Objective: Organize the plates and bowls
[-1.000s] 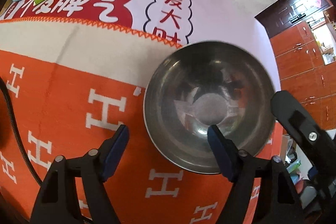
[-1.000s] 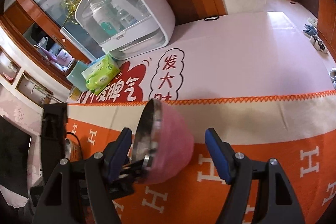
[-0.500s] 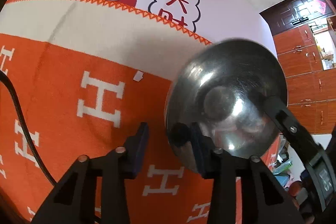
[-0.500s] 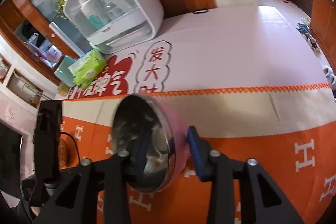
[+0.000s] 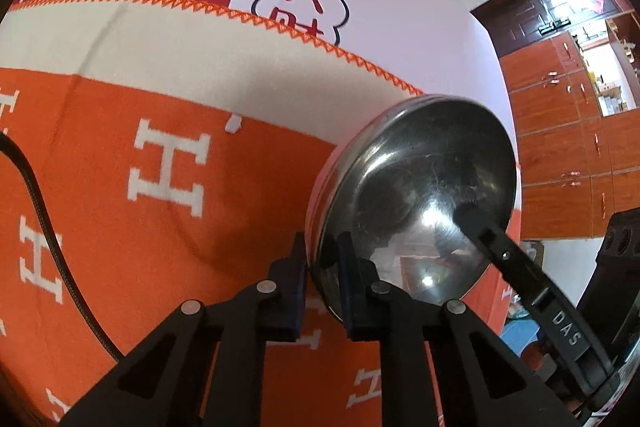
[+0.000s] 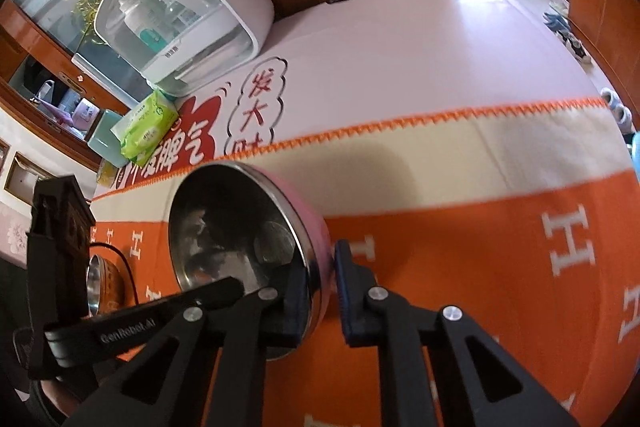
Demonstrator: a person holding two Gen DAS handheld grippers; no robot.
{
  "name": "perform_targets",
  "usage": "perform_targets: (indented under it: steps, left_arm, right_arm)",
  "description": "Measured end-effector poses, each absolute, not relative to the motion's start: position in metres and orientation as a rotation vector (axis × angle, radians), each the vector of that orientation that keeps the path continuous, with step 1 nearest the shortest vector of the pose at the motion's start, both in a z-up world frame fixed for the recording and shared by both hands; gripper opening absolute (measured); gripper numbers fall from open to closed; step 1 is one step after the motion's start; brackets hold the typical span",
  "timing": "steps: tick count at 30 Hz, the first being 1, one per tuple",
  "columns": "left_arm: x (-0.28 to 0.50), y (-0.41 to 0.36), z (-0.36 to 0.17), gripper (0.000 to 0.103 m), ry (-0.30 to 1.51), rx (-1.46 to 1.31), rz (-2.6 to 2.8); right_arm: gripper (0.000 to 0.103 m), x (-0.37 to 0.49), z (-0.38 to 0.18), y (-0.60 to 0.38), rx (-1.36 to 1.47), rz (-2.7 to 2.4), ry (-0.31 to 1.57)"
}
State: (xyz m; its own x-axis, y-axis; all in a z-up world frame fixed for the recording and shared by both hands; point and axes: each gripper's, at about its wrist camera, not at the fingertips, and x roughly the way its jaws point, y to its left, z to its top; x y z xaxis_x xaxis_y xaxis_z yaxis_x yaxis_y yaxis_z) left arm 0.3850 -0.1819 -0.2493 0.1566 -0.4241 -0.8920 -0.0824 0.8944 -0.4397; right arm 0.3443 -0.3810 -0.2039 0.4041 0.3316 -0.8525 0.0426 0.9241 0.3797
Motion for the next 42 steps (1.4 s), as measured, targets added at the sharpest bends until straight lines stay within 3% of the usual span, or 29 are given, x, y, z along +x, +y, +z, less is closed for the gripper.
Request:
perform_targets:
  steps: [20,42]
  left_arm:
    - [0.265,-0.22,-0.227,0.013,1.567,-0.22,-0.371]
    - [0.135,-0.226,-0.174,0.018,1.498,-0.081,-0.477]
  right_arm:
    - [0.009,0.21,-0.202,-0.399,0.397,0.103,1.248]
    - [0.008,0.095,-0.148,-0.367,0.278,0.113,1.18]
